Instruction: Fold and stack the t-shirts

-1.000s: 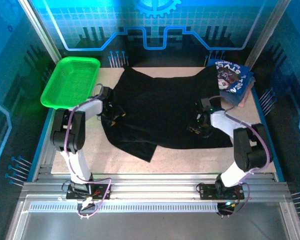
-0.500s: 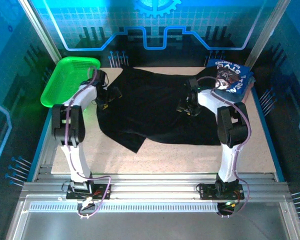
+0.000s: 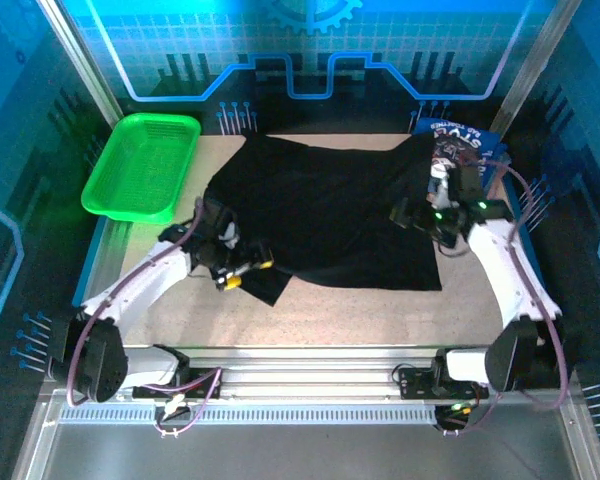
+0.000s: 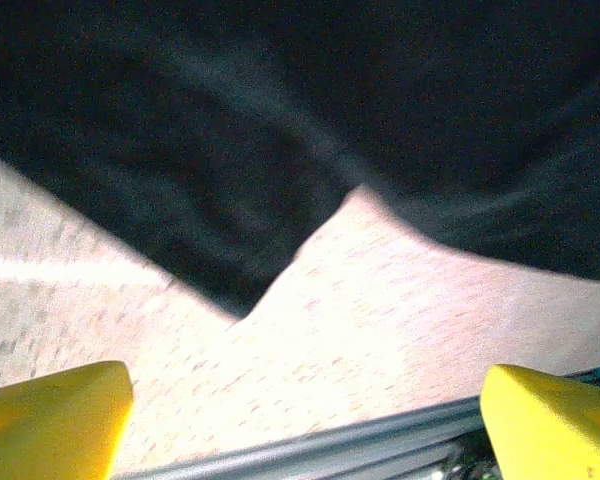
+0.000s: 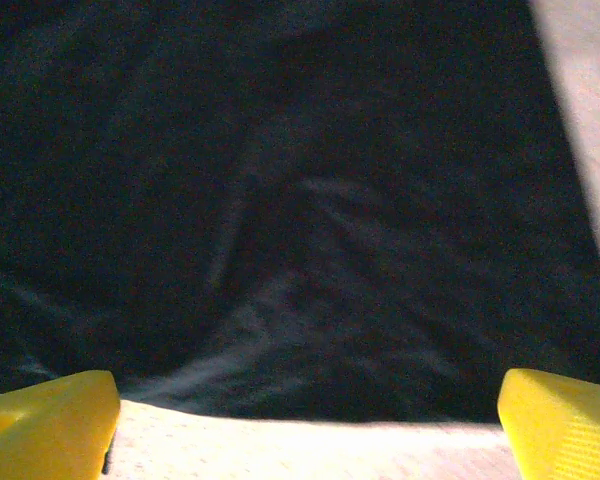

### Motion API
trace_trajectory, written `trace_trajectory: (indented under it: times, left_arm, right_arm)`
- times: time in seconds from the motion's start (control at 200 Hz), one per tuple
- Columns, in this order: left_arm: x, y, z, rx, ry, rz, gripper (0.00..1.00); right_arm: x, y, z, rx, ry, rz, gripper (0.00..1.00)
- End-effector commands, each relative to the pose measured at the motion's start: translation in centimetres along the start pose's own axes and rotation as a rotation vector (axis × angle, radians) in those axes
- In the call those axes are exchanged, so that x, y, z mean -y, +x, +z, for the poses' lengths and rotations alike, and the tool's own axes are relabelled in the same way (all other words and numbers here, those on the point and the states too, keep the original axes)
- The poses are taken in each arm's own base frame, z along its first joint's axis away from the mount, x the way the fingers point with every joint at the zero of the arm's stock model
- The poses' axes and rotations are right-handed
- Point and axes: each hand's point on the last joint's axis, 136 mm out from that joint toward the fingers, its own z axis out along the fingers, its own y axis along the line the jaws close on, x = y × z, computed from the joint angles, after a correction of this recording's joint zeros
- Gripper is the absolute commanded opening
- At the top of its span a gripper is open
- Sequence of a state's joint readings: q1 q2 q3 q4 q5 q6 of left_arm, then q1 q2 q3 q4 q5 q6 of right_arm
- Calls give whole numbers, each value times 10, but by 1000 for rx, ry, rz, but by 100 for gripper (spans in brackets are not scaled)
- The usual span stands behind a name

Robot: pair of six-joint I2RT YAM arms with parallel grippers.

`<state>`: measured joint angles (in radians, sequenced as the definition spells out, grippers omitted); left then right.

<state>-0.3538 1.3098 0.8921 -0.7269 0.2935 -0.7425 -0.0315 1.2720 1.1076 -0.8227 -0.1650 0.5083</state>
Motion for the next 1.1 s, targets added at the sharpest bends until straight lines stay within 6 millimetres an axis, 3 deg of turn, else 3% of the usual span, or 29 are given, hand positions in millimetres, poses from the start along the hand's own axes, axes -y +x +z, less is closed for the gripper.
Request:
trace_trajectory:
  times: [0.0,0.275,0.62,0.635,0.845,1.096]
  left_arm:
    - [-5,16,19,-70,-22,-65,85]
    - [10,19,64,-151,-26,-59,69]
    - [-5,37,89,-213,-143,-19,59]
    - [-6,37,91,-214,-151,-14,58]
    - [-12,22,112,-202,-230,32,31]
    - [3,10,101,-152,-215,77,4]
  right_arm:
    - [40,44,6,-126,15,81,99]
    - [70,54,32,-189,39,161,97]
    - [86,43,44,-177,43,223,97]
    - [90,51,48,-197,48,236,97]
    - [114,61,61,-222,89,341,95]
    - [118,64,79,-269,72,377,84]
